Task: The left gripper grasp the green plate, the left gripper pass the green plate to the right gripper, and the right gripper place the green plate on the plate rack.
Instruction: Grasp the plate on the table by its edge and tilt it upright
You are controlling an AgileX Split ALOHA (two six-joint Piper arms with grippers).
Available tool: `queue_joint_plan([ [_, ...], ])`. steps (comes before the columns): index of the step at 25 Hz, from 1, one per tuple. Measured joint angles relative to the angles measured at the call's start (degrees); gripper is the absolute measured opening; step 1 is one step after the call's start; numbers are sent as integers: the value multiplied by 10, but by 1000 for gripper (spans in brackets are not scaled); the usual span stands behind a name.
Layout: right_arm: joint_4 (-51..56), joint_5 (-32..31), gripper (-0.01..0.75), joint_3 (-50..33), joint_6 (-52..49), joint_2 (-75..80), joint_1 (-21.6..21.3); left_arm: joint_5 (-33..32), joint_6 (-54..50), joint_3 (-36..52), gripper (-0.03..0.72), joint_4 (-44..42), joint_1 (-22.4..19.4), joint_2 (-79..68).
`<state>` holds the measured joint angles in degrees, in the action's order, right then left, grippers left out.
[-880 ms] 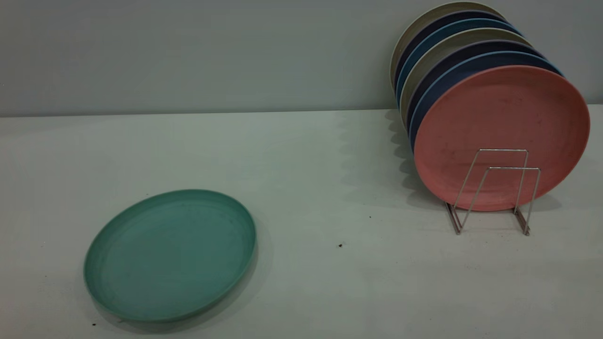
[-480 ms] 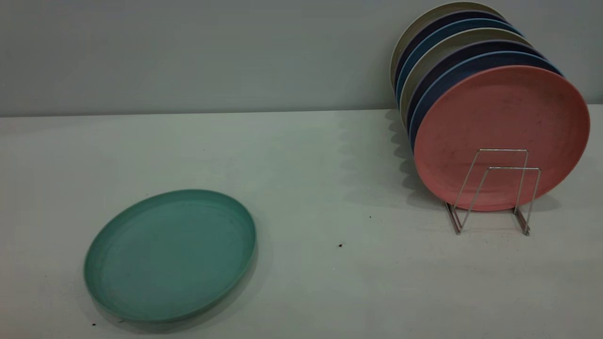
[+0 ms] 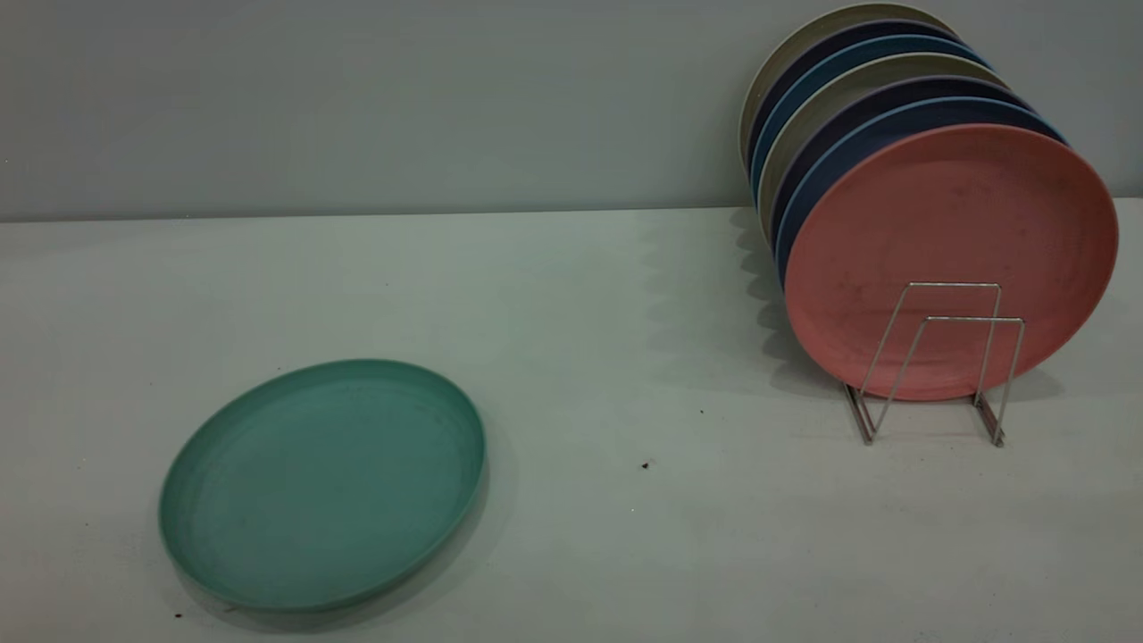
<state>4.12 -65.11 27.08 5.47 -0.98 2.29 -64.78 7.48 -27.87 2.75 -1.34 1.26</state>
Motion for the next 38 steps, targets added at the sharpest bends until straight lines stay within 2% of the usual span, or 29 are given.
queue_joint_plan([
  [18,0,0,404,0,0,1,0,0,-10,0,579,-1,0,0],
  [23,26,9,439,23,3,79,0,1,-54,-21,579,-2,0,-48],
  [32,50,122,471,114,36,311,0,61,-48,-109,589,1,0,-320],
  [38,142,209,471,143,149,457,0,152,-29,-157,589,27,0,-519],
])
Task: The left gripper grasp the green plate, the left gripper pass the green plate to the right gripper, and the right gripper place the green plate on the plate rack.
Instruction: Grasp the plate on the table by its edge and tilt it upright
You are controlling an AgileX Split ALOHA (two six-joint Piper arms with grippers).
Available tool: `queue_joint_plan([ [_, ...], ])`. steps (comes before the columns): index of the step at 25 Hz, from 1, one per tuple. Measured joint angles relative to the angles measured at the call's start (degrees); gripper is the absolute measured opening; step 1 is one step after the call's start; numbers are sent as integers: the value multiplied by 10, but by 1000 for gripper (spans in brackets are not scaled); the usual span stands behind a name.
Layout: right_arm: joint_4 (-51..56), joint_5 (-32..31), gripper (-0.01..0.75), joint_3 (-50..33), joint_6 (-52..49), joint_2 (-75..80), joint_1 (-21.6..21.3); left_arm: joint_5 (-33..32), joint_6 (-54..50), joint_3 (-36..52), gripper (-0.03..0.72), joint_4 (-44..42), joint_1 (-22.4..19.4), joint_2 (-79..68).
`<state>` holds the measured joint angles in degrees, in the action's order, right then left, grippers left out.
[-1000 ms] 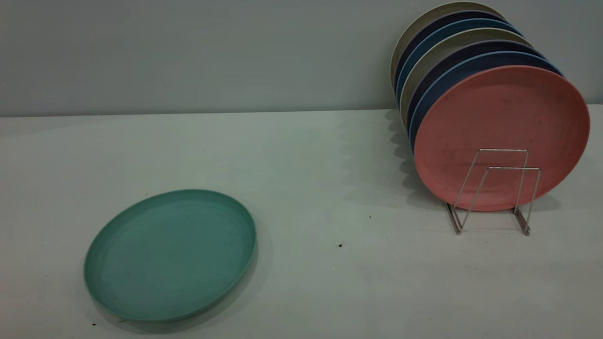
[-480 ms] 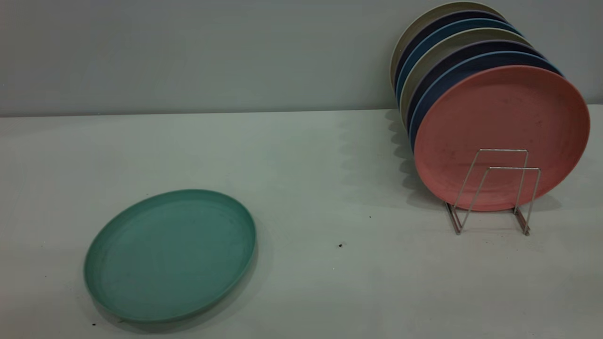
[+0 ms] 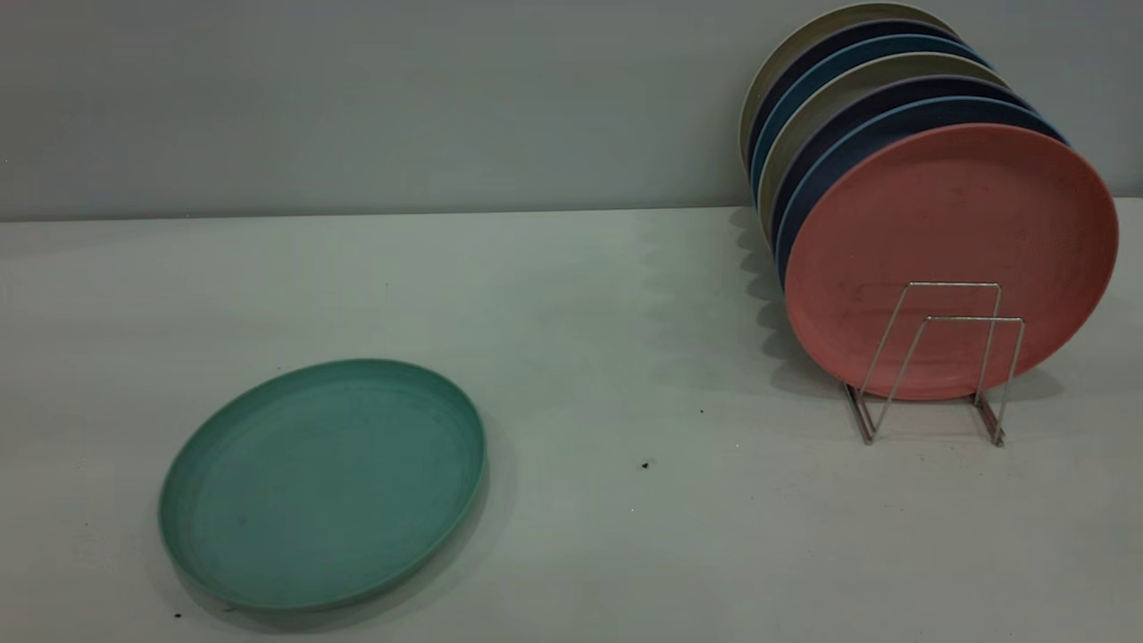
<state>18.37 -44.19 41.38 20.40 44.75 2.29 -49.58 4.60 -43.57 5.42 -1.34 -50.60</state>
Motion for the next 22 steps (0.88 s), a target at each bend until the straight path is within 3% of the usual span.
queue_joint_plan([
  [6,204,50,471,0,183,142,16,74,5,-35,589,38,0,-168],
  [12,361,133,471,6,291,291,134,105,28,-74,589,53,0,-310],
  [16,428,149,471,29,326,383,204,123,40,-102,589,54,0,-411],
  [22,523,145,471,74,383,492,251,152,65,-156,589,59,-7,-558],
])
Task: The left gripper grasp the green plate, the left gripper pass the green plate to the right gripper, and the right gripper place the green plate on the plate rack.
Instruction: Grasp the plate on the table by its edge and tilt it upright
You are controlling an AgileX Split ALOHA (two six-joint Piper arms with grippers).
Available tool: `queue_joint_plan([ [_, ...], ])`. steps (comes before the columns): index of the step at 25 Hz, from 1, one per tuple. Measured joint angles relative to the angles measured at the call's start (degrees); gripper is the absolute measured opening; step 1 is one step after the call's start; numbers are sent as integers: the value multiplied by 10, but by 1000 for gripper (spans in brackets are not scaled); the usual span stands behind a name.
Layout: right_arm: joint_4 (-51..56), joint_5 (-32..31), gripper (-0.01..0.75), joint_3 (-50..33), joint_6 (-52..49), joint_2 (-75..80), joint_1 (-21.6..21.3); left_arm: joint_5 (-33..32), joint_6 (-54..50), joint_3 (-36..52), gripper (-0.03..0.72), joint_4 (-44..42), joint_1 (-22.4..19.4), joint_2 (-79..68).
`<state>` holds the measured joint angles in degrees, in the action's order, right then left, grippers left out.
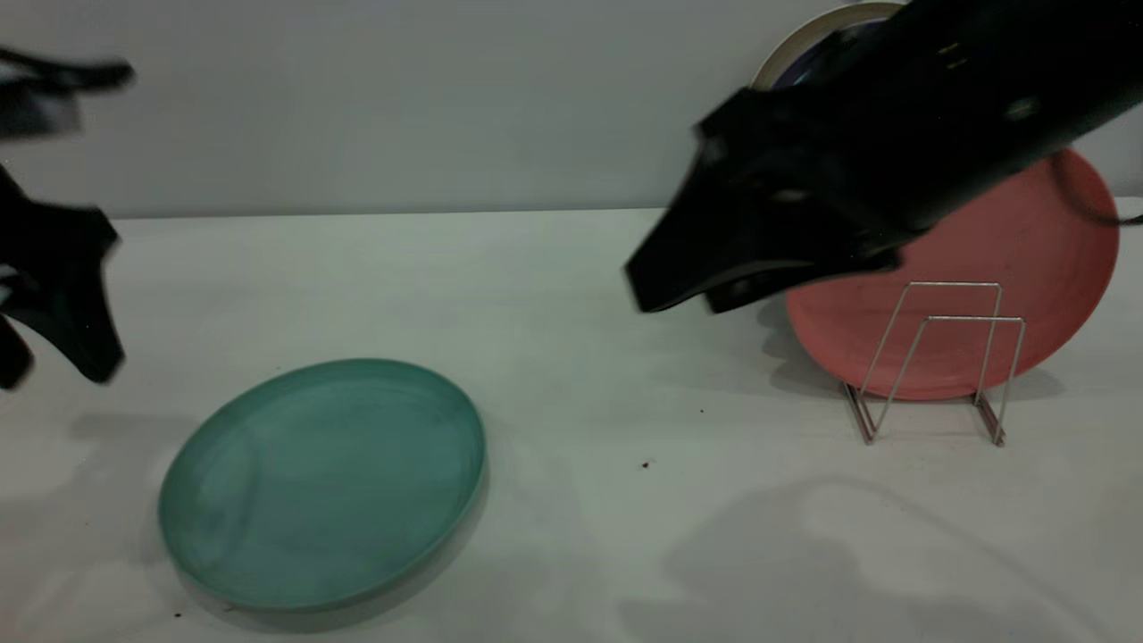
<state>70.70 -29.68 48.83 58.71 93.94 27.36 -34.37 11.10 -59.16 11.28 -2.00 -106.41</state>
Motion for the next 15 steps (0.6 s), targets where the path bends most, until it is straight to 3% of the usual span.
queue_joint_plan([
  [5,42,-4,471,6,28,30,1,31,7,-28,589,11,-1,-86],
  [15,48,0,471,6,33,31,1,80,78,-30,589,120,-1,-173],
])
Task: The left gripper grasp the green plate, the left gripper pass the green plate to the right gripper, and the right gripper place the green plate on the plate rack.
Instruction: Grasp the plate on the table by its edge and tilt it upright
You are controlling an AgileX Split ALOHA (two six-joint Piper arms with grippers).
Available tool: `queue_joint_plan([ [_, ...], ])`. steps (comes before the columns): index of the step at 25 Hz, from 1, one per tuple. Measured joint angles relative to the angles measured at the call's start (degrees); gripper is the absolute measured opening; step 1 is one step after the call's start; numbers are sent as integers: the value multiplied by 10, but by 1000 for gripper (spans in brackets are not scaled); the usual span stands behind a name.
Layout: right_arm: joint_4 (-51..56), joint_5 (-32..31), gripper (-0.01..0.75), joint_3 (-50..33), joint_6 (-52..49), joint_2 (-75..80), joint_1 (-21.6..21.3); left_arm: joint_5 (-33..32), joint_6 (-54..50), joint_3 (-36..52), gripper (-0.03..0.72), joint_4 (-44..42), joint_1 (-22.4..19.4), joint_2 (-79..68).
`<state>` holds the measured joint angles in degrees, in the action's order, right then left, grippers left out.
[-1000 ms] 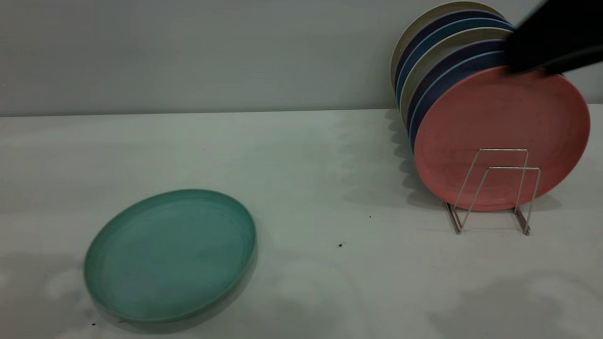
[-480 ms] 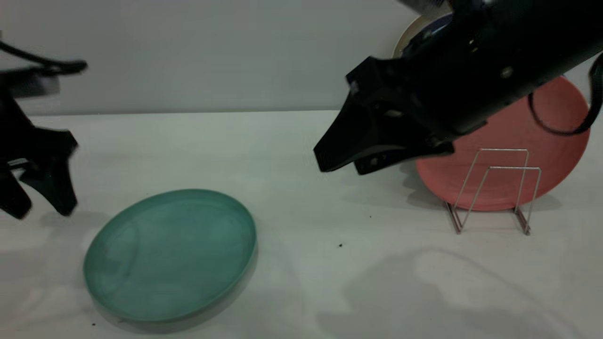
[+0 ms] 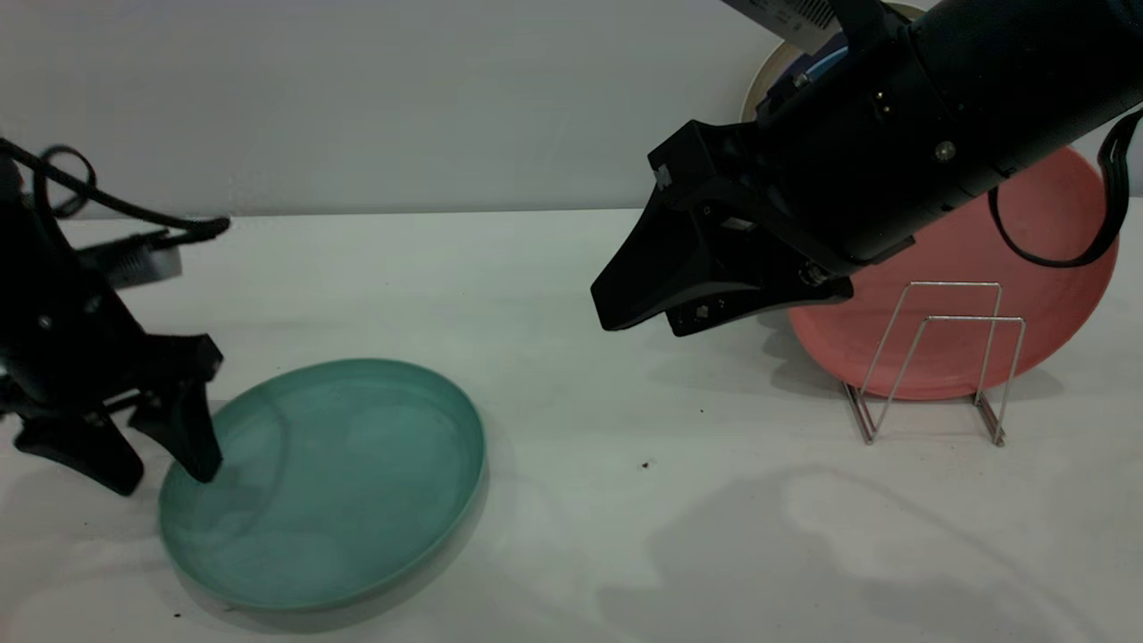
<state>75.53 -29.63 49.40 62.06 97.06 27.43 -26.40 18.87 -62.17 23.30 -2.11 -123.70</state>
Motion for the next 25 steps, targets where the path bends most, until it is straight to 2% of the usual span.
queue_joint_plan([
  [4,0,0,471,0,0,0,0,7,10,0,585,30,0,-20],
  [7,0,0,471,0,0,0,0,7,15,0,539,40,0,-31],
  [10,0,0,471,0,0,0,0,9,16,-2,424,42,0,-37],
  [15,6,0,471,1,0,5,0,9,17,-5,121,54,0,-45],
  [16,9,1,471,1,-1,7,0,9,17,-5,83,60,0,-45],
  [21,20,-1,471,6,-31,26,-4,-20,42,-20,50,67,-1,-45],
  [25,21,-18,471,20,-51,60,-43,-65,108,-34,29,98,-1,-35],
])
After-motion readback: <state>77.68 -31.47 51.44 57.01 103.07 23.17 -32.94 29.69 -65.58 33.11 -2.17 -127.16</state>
